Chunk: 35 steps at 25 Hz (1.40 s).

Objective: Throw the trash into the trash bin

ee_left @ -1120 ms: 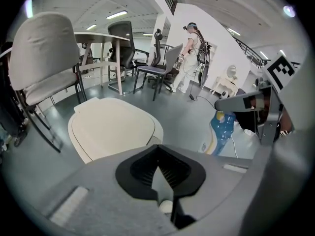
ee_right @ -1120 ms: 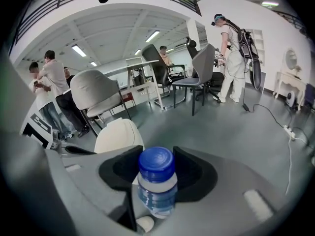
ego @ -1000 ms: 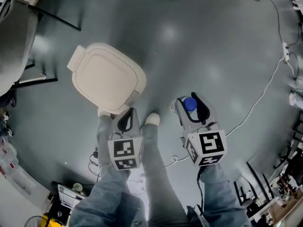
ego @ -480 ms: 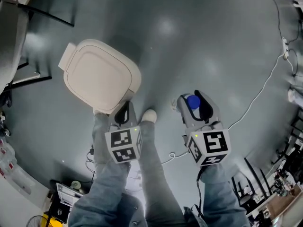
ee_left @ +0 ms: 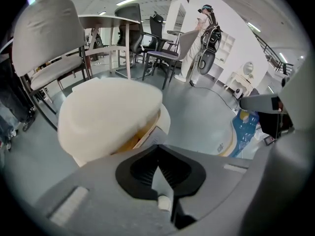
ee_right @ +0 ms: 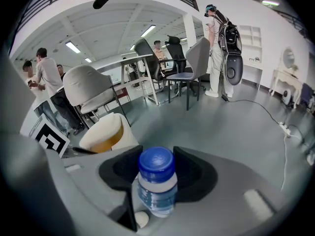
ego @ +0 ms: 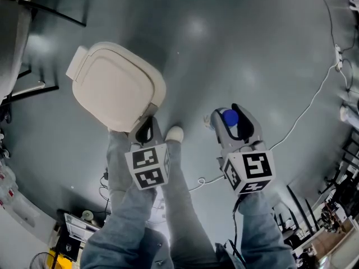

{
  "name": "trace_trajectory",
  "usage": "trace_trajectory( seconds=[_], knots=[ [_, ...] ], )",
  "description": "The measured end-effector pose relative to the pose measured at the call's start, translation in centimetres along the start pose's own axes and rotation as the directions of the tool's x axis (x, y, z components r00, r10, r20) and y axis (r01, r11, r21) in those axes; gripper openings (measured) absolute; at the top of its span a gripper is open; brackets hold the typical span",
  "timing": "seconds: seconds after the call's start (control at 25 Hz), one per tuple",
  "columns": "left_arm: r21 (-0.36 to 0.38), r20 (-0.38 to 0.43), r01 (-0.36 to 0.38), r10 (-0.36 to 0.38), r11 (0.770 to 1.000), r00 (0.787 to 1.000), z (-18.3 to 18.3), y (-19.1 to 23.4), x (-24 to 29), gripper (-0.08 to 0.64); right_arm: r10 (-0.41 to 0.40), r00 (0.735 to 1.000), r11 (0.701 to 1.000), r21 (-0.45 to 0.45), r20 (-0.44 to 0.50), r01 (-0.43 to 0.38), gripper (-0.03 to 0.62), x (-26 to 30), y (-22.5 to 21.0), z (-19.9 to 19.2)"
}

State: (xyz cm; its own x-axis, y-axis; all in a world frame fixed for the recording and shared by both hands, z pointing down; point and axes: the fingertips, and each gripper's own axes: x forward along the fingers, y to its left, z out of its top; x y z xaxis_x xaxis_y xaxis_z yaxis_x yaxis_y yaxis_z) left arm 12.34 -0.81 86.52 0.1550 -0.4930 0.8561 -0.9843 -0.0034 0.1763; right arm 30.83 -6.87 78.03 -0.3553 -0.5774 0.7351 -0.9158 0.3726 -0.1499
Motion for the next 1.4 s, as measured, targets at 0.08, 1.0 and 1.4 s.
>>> trace_trajectory(
  seconds=[0.08,1.0,1.4],
  knots=[
    [0.005,-0.004,-0.002,0.002,1.000,1.000,0.0,0.1,0.0,0.011,-0.003,1.000,1.000,0.003,0.001,0.003,0.198,0.0,0.0,0.1],
    [-0.051,0.090,-0.042,0.046,0.998,0.995,4.7,6.3,-5.2,0.011,-0.025,0.997,0.999,-0.018,0.069,0.026,0.198,-1.2,3.2,4.0],
    [-0.014,0.124,-0.043,0.045,0.999,0.991,7.1,10.3,-9.2,0.011,-0.033,0.993,0.999,-0.037,0.114,0.037,0.198,-2.8,6.9,7.8]
  ],
)
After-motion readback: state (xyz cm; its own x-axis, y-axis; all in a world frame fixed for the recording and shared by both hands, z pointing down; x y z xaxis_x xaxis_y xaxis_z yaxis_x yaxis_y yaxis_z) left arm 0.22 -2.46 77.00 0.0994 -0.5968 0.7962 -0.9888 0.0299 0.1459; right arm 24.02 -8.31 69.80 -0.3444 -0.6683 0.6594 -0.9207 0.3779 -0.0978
